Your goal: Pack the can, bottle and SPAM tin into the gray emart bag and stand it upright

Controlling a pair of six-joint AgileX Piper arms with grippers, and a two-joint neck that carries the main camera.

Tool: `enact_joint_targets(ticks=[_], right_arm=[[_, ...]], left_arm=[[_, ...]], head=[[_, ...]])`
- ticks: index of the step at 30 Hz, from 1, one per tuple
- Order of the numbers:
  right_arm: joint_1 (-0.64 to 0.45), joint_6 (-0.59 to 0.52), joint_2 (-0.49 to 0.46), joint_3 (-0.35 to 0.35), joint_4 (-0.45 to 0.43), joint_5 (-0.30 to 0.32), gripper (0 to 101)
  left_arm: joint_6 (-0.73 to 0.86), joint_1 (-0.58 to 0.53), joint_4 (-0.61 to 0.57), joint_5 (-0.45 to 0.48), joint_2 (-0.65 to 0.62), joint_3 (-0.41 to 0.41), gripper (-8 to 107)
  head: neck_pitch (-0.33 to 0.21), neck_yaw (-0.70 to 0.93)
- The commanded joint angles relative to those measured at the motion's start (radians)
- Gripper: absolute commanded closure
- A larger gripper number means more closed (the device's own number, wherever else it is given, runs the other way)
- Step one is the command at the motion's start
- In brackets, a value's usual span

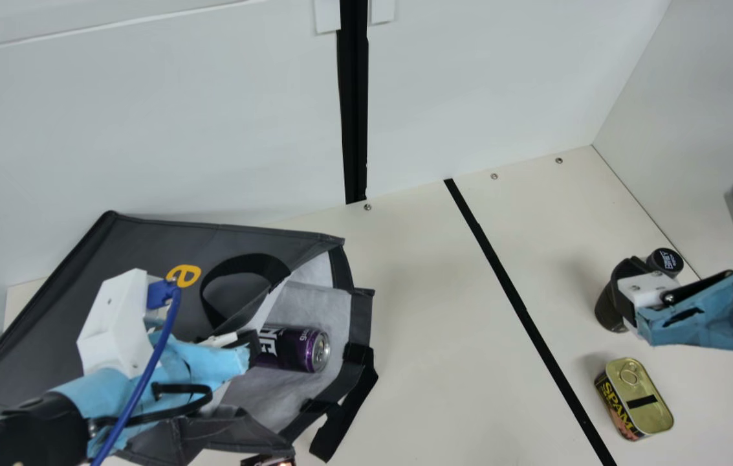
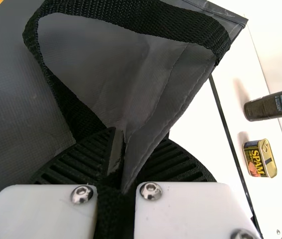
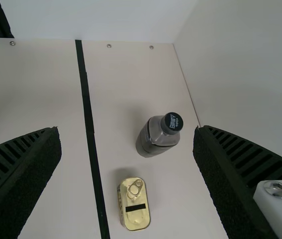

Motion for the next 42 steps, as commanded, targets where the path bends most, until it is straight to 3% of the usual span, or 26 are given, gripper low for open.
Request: enact_joint_targets(ticks=[1,13,42], right_arm=[[-0.011,0.001,-0.005,0.002,0.0,0.0,6],[-0.065,0.029,-0.032,0.029,0.021,0.0,6],[-0.067,0.095,-0.062,0.072,0.026,0.0,6]], left_arm=[[0.0,0.0,0.0,0.0,0.0,0.0,107],[0.0,0.0,0.0,0.0,0.0,0.0,107],[0.0,0.0,0.0,0.0,0.0,0.0,107]], head=[[-0.023,-0.002],[-0.023,-0.002],[-0.023,-0.002]])
